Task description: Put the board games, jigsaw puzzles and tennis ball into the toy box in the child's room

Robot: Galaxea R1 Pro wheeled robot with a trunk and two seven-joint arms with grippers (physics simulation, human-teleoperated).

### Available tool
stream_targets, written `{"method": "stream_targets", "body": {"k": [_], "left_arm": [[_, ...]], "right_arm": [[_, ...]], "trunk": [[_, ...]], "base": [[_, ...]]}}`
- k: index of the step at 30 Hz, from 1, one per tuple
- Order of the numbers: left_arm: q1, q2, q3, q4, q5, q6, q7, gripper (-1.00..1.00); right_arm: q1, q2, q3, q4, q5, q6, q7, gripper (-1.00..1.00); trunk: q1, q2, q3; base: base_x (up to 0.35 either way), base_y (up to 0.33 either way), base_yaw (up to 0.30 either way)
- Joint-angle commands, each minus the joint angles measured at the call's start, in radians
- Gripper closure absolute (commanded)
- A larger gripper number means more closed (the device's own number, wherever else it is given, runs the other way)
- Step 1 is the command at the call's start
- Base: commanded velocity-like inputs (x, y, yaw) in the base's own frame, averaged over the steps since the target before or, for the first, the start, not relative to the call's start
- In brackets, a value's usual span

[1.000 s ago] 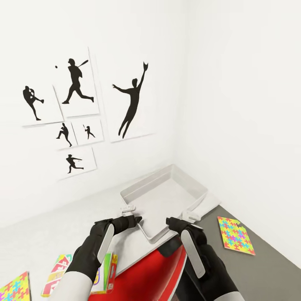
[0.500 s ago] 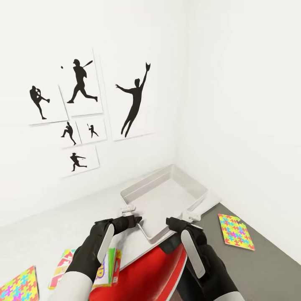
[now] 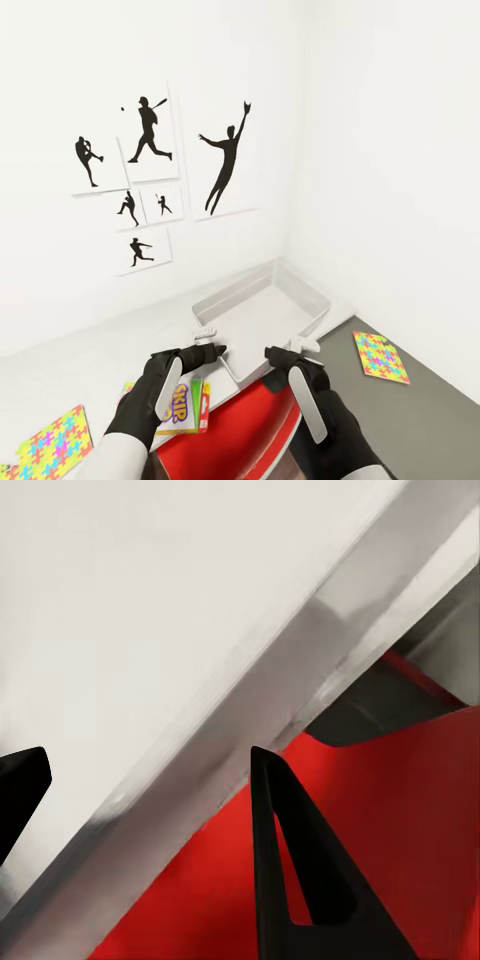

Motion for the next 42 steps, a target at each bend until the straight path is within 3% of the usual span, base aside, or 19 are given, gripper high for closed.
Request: {"method": "stream_targets", "body": {"k": [1,42], "left_arm": [[-0.001,-0.002,0.001,-0.002,0.046,0.01,-0.025,1.0],[-0.001,-0.002,0.001,-0.002,0.046,0.01,-0.025,1.0]], "right_arm": [[0.0,0.0,0.008,0.0,-0.05,-0.002,-0.009,1.0],[0.0,0.0,0.008,0.0,-0.05,-0.002,-0.009,1.0]], "trunk": [[0.001,-0.002,-0.002],[0.001,-0.002,-0.003]], "base": [[-0.012,0.152,0.0],[-0.001,0.047,0.0]]}}
